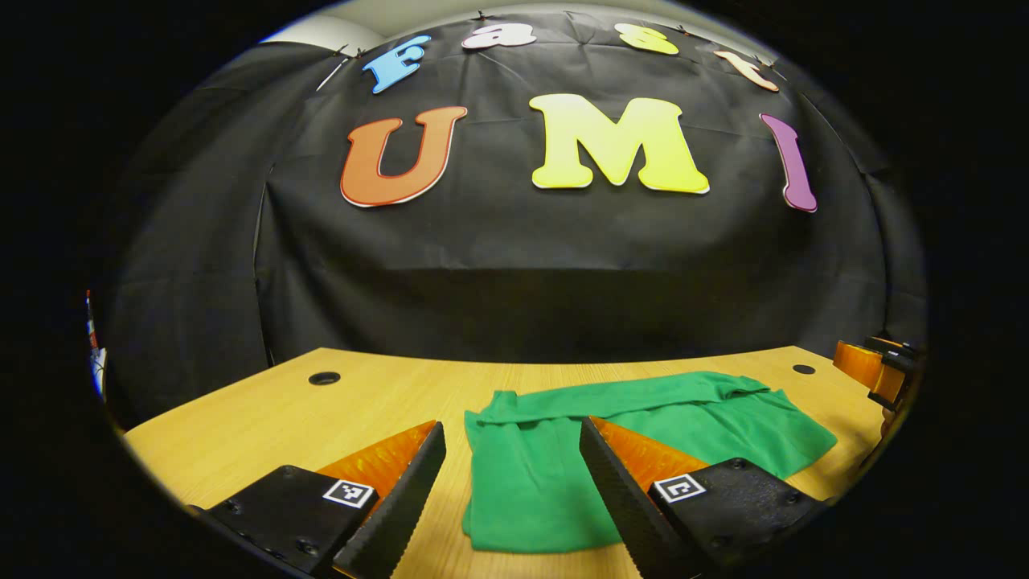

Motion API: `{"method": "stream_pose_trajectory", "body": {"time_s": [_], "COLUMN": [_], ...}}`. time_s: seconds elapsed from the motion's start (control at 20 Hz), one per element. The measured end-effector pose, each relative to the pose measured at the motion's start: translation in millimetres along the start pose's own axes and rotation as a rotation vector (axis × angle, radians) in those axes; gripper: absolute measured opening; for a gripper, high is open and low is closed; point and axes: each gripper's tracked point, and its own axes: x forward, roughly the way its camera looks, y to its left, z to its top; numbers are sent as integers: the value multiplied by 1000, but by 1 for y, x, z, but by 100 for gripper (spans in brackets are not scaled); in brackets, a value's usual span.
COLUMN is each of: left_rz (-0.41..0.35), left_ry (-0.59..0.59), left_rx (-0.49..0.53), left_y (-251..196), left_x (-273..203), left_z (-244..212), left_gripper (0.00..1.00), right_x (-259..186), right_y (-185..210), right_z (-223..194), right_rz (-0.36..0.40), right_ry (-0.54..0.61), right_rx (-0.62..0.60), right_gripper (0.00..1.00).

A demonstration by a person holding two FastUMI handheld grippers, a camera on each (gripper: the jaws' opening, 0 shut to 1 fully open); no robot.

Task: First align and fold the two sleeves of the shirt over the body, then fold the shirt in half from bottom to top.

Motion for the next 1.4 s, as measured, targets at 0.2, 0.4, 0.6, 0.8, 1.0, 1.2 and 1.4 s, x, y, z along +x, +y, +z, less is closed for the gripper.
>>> {"method": "stream_pose_trajectory", "body": {"time_s": [0.2,0.4,0.6,0.8,1.0,1.2,1.4], "left_rz": [-29,6,5,-21,-17,-74,-93], "left_ry": [-13,-46,-31,-28,-106,-150,-171], "left_rx": [-27,61,56,30,17,15,-9], "left_y": [-14,-13,-29,-47,-50,-68,-79], "left_x": [-48,-116,-185,-231,-264,-295,-308], "left_z": [-1,12,18,29,63,84,87], "left_gripper": [100,100,100,100,100,100,100], "right_x": [-57,-122,-192,-260,-314,-345,-354], "right_y": [4,16,27,35,38,35,10], "right_z": [-5,-18,-5,18,49,61,76], "right_rz": [19,70,90,96,89,105,42], "right_ry": [18,73,50,54,-5,-10,-32], "right_rx": [-48,-93,-147,-144,-195,-224,-224], "right_gripper": [92,96,96,95,95,96,93]}}
